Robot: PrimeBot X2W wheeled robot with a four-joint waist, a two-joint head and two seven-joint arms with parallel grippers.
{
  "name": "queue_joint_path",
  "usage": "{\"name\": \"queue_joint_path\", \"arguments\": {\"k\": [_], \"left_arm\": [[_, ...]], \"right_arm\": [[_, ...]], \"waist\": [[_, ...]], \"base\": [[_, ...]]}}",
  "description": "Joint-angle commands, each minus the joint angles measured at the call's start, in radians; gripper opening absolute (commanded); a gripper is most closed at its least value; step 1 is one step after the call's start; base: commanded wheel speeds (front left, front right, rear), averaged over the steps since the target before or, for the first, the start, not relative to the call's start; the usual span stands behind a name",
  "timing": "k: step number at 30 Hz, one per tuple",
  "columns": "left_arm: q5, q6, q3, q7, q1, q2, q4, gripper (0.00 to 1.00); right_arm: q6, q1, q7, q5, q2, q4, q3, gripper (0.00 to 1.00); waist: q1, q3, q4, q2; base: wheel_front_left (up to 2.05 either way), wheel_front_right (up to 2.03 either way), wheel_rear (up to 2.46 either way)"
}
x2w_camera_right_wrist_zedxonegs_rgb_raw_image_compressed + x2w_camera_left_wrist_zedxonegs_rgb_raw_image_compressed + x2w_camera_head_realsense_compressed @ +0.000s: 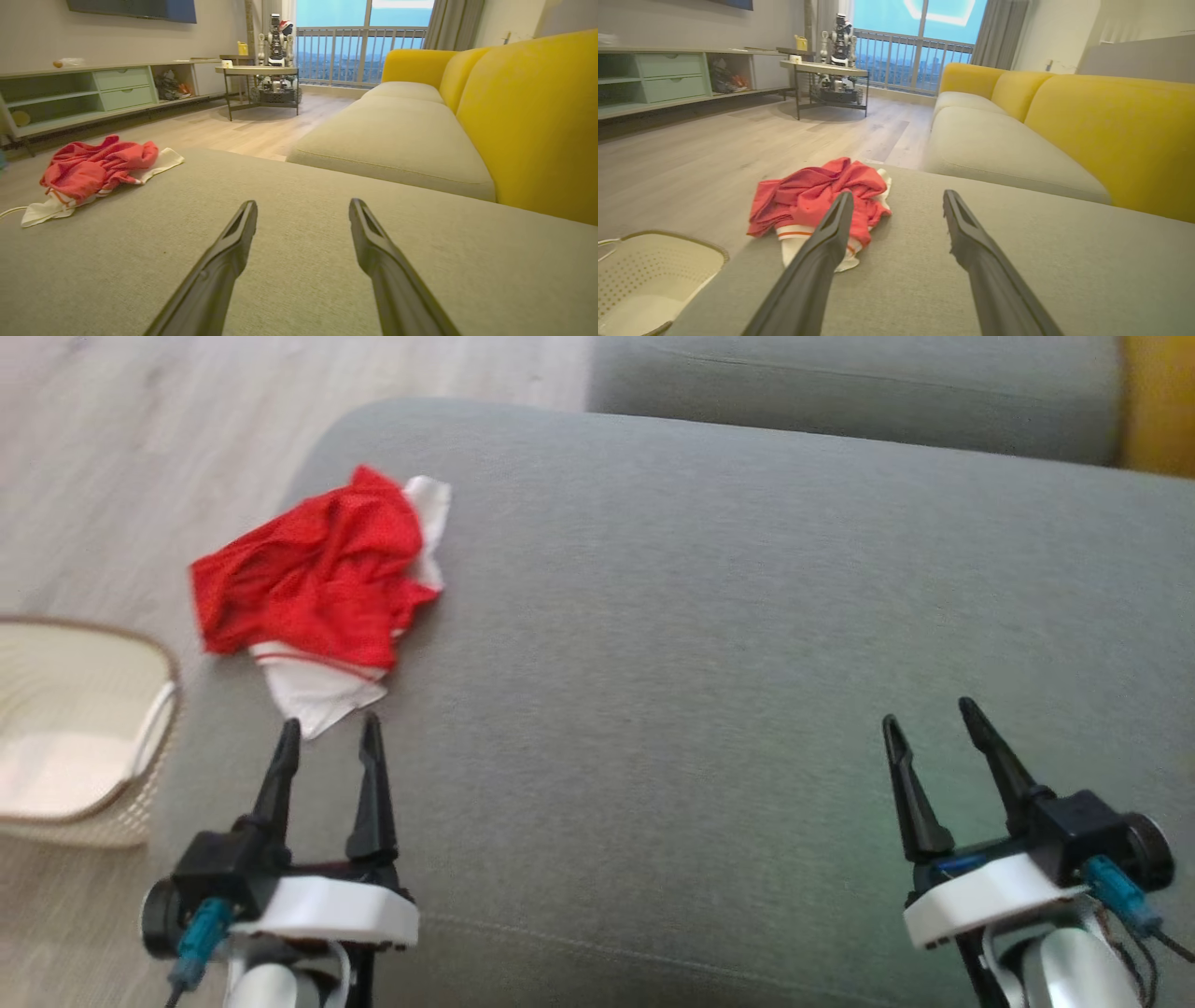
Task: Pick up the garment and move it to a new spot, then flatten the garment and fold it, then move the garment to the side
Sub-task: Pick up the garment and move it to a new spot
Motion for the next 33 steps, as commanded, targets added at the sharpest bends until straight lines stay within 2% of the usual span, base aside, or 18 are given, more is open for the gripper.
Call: {"name": "queue_joint_path", "arguments": {"k": [1, 7, 16, 24, 33], "left_arm": [[-0.005, 0.0, 0.047, -0.005, -0.046, 0.001, -0.035, 1.0], [0.014, -0.017, 0.078, -0.005, -0.03, 0.001, -0.033, 1.0], [0.02, -0.018, 0.071, -0.005, 0.004, 0.001, -0.036, 1.0], [0.018, -0.011, 0.089, -0.005, 0.007, 0.001, -0.043, 1.0], [-0.023, -0.021, 0.154, -0.005, -0.012, 0.001, -0.037, 1.0]], "right_arm": [[0.0, -0.023, -0.011, -0.007, -0.001, -0.026, 0.033, 1.0], [0.0, -0.021, -0.011, -0.001, -0.001, -0.011, 0.052, 1.0], [0.0, -0.007, -0.011, 0.02, -0.001, 0.001, 0.1, 1.0], [0.0, -0.004, -0.011, 0.03, -0.001, 0.009, 0.109, 1.0], [0.0, -0.019, -0.011, 0.019, -0.001, -0.003, 0.107, 1.0]], "waist": [[-0.0001, 0.003, 0.059, 0.0], [-0.0001, -0.019, 0.151, 0.0], [-0.0001, -0.048, 0.218, 0.0], [-0.0001, -0.053, 0.226, 0.0], [-0.0001, -0.018, 0.187, 0.0]], "base": [[0.0, 0.0, 0.0], [0.0, 0.0, 0.0], [0.0, 0.0, 0.0], [0.0, 0.0, 0.0], [0.0, 0.0, 0.0]]}}
